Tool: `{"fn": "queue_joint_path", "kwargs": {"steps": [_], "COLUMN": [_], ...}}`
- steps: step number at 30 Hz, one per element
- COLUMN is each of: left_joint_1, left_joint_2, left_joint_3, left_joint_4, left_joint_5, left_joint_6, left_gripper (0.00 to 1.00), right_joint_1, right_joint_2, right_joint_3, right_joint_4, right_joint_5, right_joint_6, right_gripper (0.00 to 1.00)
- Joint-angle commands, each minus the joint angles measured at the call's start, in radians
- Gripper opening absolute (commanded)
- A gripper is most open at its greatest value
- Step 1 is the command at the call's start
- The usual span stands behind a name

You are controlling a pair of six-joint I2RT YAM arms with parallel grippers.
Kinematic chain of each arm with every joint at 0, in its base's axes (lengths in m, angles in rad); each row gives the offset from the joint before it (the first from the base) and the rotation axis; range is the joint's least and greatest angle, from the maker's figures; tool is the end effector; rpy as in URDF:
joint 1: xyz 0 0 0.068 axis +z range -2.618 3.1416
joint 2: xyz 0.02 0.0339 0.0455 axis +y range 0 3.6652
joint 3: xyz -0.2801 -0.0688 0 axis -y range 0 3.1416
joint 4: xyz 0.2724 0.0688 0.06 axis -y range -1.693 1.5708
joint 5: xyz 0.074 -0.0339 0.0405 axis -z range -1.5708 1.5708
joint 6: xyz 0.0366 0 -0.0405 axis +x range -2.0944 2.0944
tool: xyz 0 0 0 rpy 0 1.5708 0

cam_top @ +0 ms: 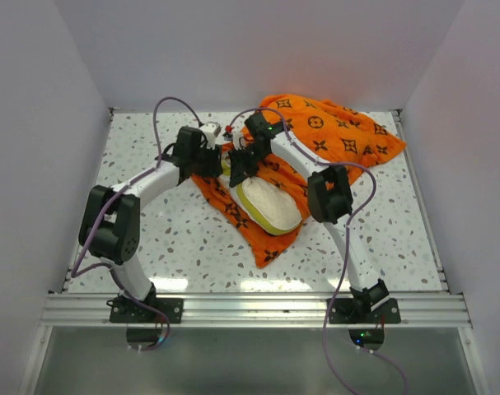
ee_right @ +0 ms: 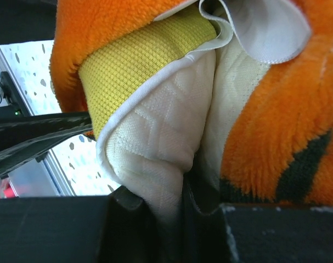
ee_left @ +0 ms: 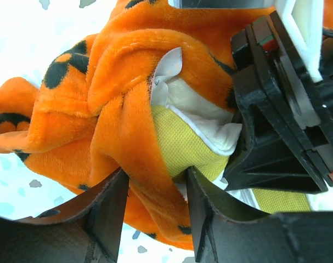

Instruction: Put the pillow into the pillowcase

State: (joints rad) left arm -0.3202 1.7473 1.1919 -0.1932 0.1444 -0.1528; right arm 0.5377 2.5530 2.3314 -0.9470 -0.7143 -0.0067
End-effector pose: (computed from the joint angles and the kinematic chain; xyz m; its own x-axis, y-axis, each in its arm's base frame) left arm 0.3904 -0.1350 0.2216 -0.7011 0.0738 -0.7092 0.3084 0.9282 -0.2083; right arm 0.4787 0.3134 0.1741 -0.7863 -0.4748 -0.3955 -0.6125 0.5144 0.6002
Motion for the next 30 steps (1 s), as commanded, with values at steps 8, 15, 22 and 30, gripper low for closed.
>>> {"fn": "queue_joint_path", "kwargs": {"steps": [8,15,22,30], "left_joint_1": [-0.005,-0.005,-0.006,-0.020], "left_joint_2": [-0.060,-0.074,-0.080,-0.134], "left_joint_3": [-0.106,-0.161,-0.196,-0.233], "left_joint_4": [0.020,-0.006,0.011,0.017], "left_joint_5": [0.016,0.015,0.057,0.063], "left_joint_6": [0.036,0.024,0.022,-0.004], "left_gripper": [0.54,0.55,0.54,0.60], "right_joint_1": [-0.012,-0.013,-0.021,-0.022], "right_joint_2": [0.042,0.050,0.047,0.050], "right_joint_3": [-0.033,-0.040,-0.041,-0.052], "right_joint_4": [-0.019,-0.010,-0.016,-0.007], "right_joint_5": [0.122,0.119,0.121,0.116], "right_joint_6": [-0.001,0.030,0.037,0.048], "right_gripper": [0.00,0.00,0.00,0.00]}}
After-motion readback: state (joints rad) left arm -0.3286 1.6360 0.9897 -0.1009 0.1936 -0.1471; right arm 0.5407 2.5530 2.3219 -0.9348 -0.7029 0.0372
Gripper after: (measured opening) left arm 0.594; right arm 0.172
